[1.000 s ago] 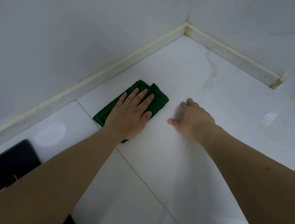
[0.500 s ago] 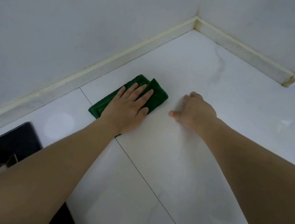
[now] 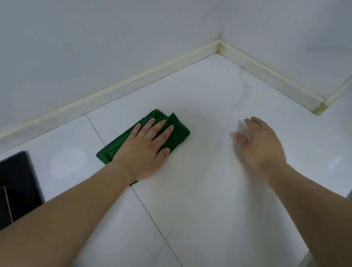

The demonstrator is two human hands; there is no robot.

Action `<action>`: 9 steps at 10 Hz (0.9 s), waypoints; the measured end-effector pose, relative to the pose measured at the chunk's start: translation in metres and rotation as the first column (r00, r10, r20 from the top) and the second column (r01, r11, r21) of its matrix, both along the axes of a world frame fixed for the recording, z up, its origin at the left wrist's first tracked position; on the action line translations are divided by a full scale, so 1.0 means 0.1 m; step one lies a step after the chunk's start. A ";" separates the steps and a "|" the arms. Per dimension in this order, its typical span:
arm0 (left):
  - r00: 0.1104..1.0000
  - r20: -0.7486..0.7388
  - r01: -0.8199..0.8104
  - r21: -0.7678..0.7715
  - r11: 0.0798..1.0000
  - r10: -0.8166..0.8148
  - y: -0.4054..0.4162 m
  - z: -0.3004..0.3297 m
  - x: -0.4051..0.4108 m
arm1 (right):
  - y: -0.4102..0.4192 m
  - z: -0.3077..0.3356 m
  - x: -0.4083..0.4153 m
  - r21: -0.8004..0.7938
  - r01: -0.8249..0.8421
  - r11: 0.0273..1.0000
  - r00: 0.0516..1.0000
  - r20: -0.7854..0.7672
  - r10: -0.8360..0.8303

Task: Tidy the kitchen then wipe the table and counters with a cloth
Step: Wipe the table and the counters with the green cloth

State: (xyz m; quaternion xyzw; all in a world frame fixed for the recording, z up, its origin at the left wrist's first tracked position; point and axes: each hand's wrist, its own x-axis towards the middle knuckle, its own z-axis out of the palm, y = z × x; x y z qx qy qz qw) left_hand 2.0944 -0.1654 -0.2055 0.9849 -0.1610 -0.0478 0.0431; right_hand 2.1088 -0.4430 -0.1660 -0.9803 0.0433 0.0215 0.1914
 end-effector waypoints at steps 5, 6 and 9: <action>1.000 0.008 0.006 -0.022 1.000 -0.005 -0.56 0.01 0.58 | -0.40 -0.32 -0.03 -0.147 0.017 0.989 0.996 0.094 -0.003; 1.000 0.000 0.010 -0.013 1.000 -0.010 -0.72 0.01 0.74 | -0.42 -0.35 0.00 -0.128 0.024 0.991 0.994 0.106 -0.010; 0.999 0.017 0.043 -0.012 0.999 -0.043 -1.28 -0.01 1.30 | -0.44 -0.41 0.05 -0.106 0.123 0.987 0.982 0.155 -0.106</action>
